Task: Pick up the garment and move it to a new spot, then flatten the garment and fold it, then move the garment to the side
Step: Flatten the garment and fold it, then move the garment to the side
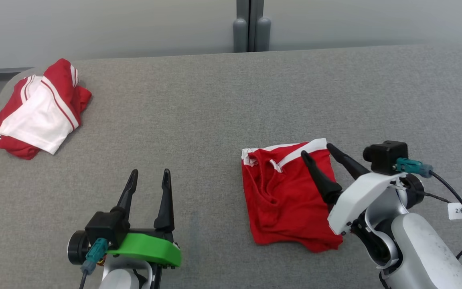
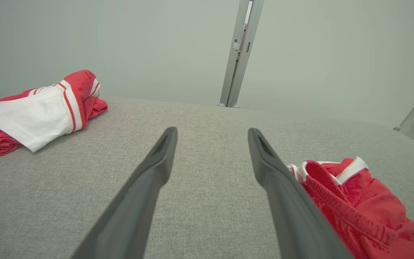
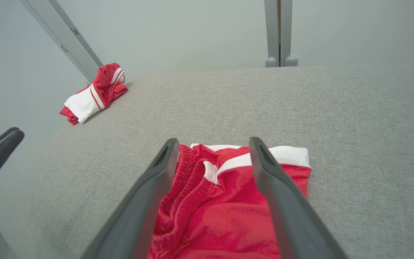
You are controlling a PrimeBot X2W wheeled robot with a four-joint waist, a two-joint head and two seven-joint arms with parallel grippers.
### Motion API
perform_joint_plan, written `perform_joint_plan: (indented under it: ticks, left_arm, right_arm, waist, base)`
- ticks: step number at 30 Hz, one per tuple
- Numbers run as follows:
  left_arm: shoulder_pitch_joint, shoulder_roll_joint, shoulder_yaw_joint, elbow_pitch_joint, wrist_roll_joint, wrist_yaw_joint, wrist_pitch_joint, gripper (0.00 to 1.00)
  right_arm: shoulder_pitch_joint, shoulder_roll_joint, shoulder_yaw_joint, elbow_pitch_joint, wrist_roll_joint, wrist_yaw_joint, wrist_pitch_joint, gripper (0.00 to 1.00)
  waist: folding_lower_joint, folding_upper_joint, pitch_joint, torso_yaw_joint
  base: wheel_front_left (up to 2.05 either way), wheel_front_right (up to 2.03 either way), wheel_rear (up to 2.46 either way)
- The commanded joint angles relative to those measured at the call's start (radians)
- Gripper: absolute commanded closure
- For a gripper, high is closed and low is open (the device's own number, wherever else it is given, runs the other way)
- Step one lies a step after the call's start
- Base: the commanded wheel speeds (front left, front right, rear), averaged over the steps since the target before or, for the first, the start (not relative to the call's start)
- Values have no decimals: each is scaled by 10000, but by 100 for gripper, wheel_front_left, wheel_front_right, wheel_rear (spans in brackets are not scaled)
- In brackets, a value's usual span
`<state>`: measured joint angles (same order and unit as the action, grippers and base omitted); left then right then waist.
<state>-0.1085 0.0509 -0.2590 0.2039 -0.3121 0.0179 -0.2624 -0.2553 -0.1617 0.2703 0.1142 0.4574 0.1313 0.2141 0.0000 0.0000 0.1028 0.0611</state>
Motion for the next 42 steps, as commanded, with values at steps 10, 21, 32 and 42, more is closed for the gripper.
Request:
perform_joint_plan:
  ticks: [10,21,32,42]
  left_arm:
    - [-97,10,123,259,-401,320,-35,0]
    - [827,10,664,25,-335,358,-22,0]
    - [1125,10,561,-78,-321,440,-22,0]
    - [1139,10,553,-71,-325,471,-22,0]
  right_arm:
    - [957,481,-1353,34,-1342,-11,-2111,0]
    - [1727,997,-1836,574,-2204,-11,-3762,0]
    - [1754,1098,-1865,947,-2490,-11,-3935,0]
    - [1616,1101,-2009,1087,-2403,-11,-3880,0]
  waist:
    - [0,0,-310,-575]
    - [0,0,-626,-634]
    - [0,0,-830,-514]
    - [0,0,-795,-494]
  base:
    - [0,0,0]
    - [0,0,0]
    - [0,0,0]
    - [0,0,0]
